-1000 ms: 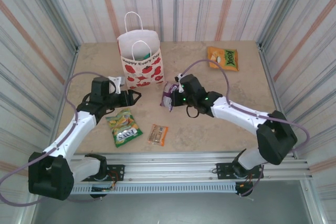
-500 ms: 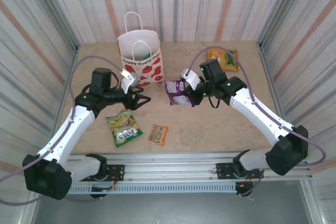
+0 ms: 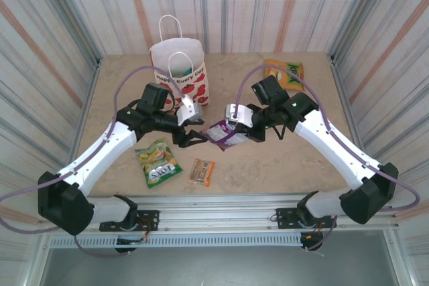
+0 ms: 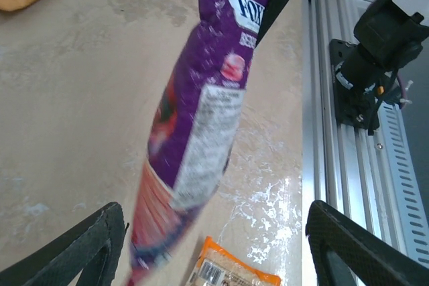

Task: Place the snacks into the paper bag

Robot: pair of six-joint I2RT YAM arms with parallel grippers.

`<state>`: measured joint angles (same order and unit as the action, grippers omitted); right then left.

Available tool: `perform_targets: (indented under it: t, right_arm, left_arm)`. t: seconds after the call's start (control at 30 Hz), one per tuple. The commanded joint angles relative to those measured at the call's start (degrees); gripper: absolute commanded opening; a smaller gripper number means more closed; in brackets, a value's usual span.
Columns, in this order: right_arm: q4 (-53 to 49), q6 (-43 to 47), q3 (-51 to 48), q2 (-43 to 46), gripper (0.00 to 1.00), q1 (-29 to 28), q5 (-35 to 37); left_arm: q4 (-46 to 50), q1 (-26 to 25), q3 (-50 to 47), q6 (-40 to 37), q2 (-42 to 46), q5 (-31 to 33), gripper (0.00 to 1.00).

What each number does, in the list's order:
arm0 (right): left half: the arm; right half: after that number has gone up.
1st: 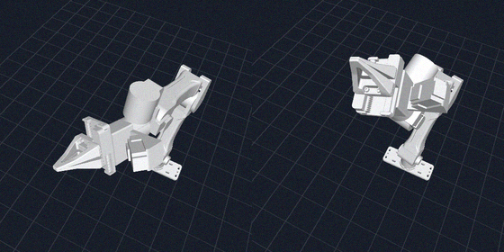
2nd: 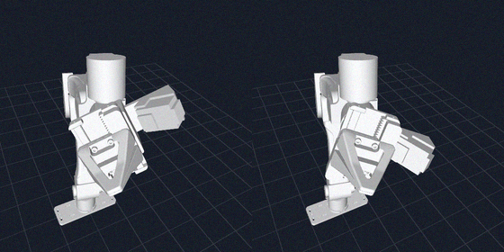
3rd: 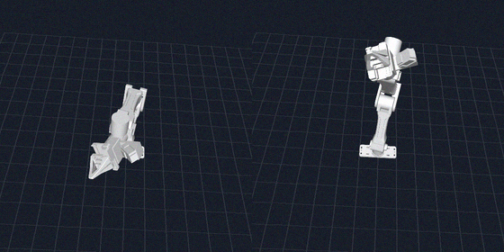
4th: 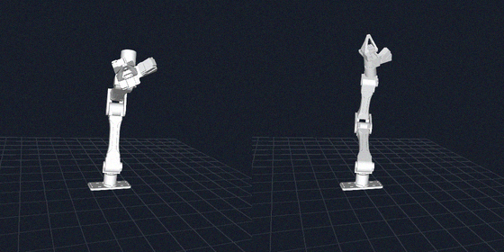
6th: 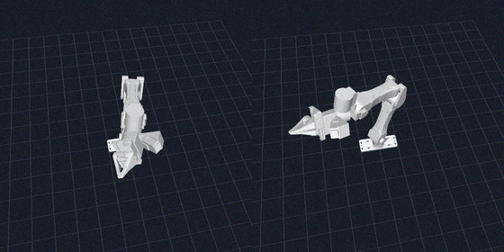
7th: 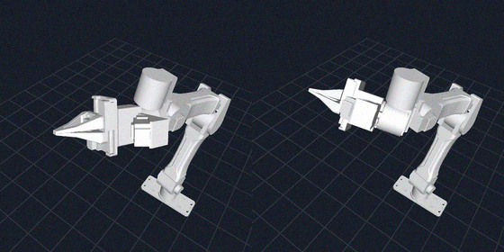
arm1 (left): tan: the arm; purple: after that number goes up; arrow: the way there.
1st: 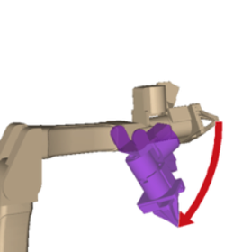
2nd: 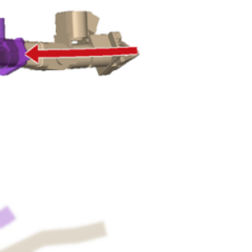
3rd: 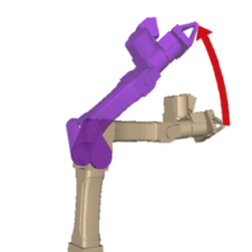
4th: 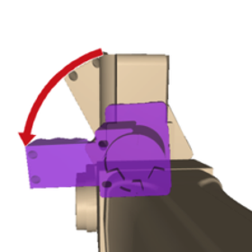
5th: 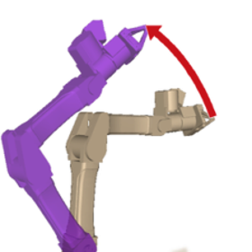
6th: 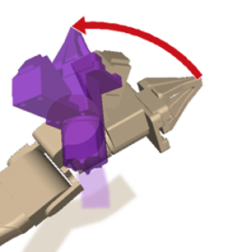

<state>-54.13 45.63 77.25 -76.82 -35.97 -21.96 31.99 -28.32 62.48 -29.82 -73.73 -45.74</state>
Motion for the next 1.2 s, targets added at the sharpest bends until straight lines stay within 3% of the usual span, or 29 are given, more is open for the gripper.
perform_targets:
  t: [0.0, 0.37, 0.6, 0.77, 1.07, 1.17]
  right_arm:
    - [-1.61, 4.89, 2.91, -0.17, 0.00, -0.80, -0.96]
    - [-0.59, 5.20, 3.35, 0.02, 0.00, -1.90, -2.47]
    - [1.08, 4.49, 2.73, 0.76, 0.00, -1.95, -3.57]
    - [2.53, 3.73, 2.47, 0.71, 0.00, -1.98, -4.32]
    - [6.50, 1.42, 0.29, 2.29, 0.00, -1.32, -4.70]
    - [8.12, 0.37, -0.76, 3.80, 0.07, -0.29, -4.69]
  left_arm:
    - [1.13, -1.93, 2.14, -1.17, -1.65, 0.79, 0.74]
    - [-1.12, -7.18, 4.05, -0.75, -5.76, 4.38, 0.73]
    - [-2.77, -7.61, 4.65, 0.21, -7.01, 4.69, 0.59]
    - [-2.77, -7.79, 4.48, 0.21, -7.42, 3.81, 0.56]
    - [-1.36, -7.90, 5.20, 0.21, -6.97, 4.45, 0.30]
    - [-1.65, -7.77, 5.38, 0.66, -5.95, 5.93, 0.22]
